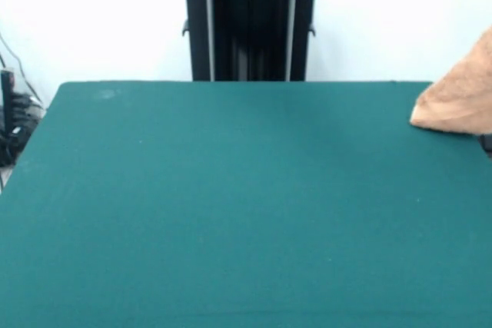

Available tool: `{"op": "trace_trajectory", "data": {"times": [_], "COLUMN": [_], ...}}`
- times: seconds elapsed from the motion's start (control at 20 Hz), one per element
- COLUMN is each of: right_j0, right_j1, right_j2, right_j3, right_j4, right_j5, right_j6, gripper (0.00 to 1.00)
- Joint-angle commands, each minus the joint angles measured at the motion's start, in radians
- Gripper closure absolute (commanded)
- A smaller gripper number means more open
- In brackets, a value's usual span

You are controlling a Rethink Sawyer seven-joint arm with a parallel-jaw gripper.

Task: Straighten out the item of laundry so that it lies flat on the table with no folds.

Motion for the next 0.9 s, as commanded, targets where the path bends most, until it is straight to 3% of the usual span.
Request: {"op": "trace_trajectory", "data": {"times": [0.05,0.3,0.55,0.9], "right_j0": [-0.008,-0.016,-0.034,-0.059], "right_j1": [0.061,0.049,0.049,0.048], "right_j2": [-0.001,0.023,0.033,0.040], "right_j3": [-0.064,-0.153,-0.261,-0.236], "right_j4": [0.084,0.123,0.107,0.078], "right_j5": [0.153,0.228,0.326,0.297], "right_j6": [0.538,0.667,0.723,0.670], "gripper": [1.00,1.00,1.00,1.00]}}
